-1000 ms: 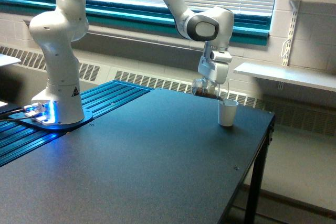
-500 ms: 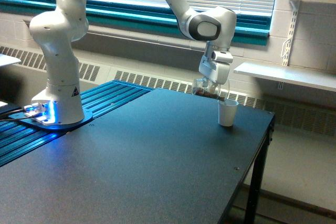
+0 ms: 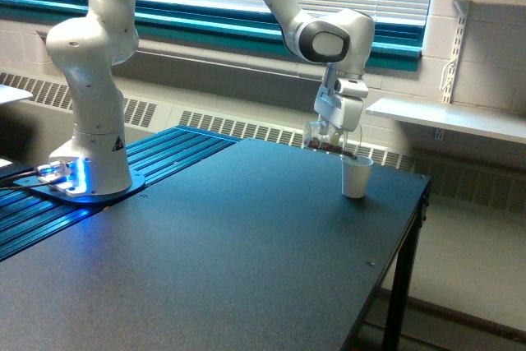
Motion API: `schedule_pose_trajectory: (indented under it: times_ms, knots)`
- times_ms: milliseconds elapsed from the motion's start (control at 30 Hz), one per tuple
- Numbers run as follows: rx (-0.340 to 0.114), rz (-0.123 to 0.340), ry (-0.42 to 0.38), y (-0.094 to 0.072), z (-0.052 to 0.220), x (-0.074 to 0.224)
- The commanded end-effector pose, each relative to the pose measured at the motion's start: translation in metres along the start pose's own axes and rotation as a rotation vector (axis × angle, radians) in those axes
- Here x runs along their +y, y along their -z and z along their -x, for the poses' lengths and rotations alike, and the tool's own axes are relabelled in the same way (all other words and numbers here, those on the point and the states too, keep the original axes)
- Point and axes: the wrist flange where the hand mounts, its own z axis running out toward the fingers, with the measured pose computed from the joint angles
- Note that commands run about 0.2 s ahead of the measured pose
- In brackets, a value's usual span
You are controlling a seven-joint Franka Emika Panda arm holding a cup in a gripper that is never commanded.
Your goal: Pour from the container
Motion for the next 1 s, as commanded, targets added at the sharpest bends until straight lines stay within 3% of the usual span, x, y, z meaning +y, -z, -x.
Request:
schedule_pose_trajectory:
  times_ms: [33, 1000]
  knots:
    - [-0.013, 0.002, 0.016, 0.0014, -0.0012, -0.0026]
    - [-0.063, -0.006, 0.028, 0.0043, -0.0005, -0.0069]
